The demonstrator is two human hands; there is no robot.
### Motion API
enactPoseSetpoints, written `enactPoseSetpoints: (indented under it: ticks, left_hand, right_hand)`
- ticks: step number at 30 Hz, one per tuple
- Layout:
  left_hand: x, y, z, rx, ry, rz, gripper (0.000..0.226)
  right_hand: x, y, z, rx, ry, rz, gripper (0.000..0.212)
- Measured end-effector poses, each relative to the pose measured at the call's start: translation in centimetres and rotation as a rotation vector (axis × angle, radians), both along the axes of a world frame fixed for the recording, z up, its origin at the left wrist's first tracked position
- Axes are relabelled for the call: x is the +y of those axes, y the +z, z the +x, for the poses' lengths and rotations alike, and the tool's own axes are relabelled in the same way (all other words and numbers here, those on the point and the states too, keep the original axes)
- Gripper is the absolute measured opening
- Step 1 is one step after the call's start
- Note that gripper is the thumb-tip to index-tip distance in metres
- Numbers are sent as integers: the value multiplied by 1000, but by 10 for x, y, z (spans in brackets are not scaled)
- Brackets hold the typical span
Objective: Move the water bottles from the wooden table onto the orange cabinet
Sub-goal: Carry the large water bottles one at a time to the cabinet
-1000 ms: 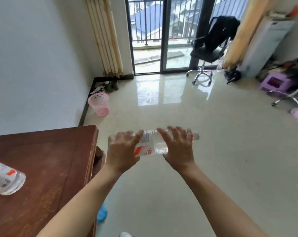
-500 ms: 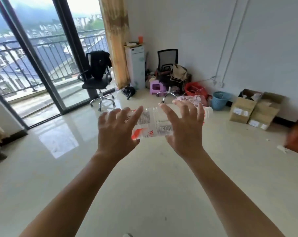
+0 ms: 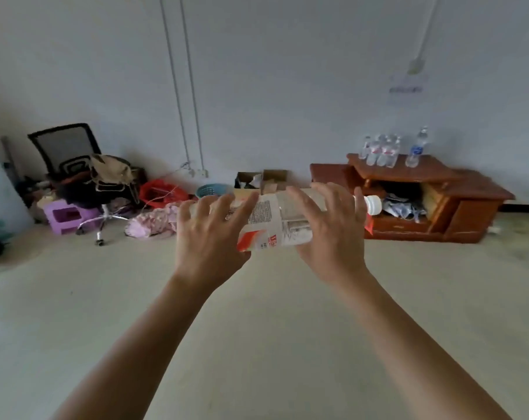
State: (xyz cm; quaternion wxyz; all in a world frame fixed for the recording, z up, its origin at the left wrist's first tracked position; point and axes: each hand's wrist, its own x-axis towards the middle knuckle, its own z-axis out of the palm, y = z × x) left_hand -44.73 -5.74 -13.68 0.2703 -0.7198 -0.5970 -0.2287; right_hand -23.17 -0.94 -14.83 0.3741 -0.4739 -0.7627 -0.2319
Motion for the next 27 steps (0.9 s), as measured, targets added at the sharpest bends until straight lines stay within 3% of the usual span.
enactPoseSetpoints:
  ticks: [5, 12, 19, 27]
  left_hand:
    - [126, -3, 105, 6, -283, -45, 100]
    - [270, -18, 261, 92, -438, -56, 111]
    - [404, 2, 372, 99, -469, -12, 99]
    - [564, -6, 425, 21, -435, 6, 90]
  right_hand:
    - [68, -7, 111, 12, -284, -1, 102]
    - [169, -35, 259, 71, -488, -12, 99]
    - [300, -13, 371, 86, -489, 15, 100]
    - [469, -9, 426, 49, -417, -8, 96]
